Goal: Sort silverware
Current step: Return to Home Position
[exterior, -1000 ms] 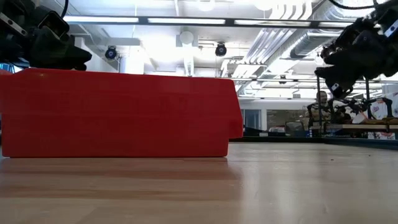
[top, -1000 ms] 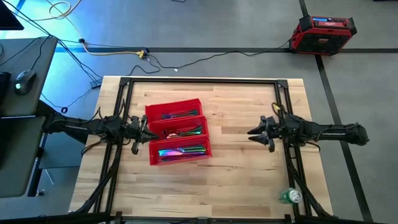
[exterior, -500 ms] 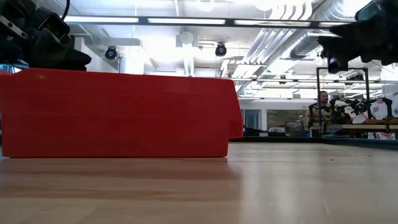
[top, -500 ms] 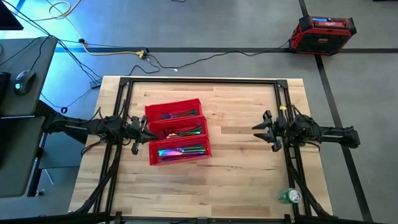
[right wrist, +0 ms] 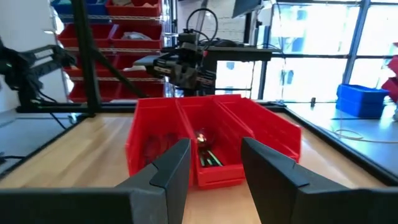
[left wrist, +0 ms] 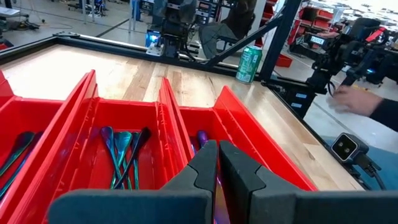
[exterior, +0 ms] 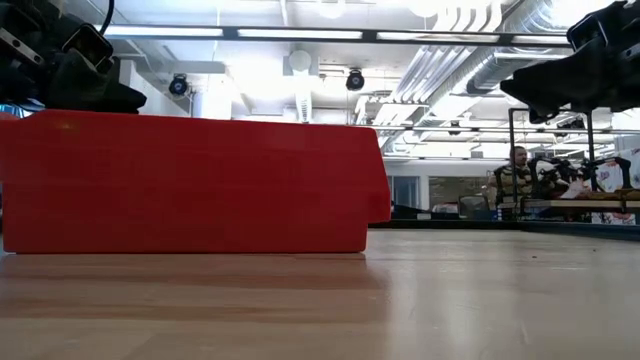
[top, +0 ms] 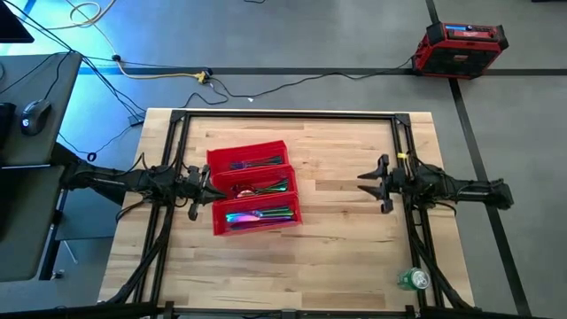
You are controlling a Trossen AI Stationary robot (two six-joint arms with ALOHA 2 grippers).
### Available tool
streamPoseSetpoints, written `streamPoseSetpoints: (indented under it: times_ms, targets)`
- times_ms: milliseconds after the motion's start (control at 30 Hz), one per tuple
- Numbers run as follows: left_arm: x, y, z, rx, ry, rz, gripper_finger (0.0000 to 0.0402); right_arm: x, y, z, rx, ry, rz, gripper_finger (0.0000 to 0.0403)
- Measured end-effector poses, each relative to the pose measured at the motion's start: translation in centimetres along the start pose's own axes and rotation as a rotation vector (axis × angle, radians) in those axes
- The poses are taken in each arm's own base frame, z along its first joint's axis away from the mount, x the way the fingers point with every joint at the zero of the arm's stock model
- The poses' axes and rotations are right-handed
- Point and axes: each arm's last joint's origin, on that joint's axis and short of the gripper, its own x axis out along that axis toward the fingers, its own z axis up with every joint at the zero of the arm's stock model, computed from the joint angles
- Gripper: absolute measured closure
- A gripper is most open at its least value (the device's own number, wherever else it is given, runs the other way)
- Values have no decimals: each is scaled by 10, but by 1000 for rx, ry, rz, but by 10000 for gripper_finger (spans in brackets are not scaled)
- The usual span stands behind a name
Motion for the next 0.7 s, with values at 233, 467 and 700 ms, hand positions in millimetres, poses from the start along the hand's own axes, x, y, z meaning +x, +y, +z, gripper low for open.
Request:
streamPoseSetpoints:
  times_ms: [233,467,700]
  targets:
    - [0,0,0,0,0,0,402,0,0,-1,12,7,-5,270]
    - [0,0,0,0,0,0,402,0,0,-1,4,7,-5,270]
    - [0,0,0,0,0,0,402,0,0,-1,4,7,-5,270]
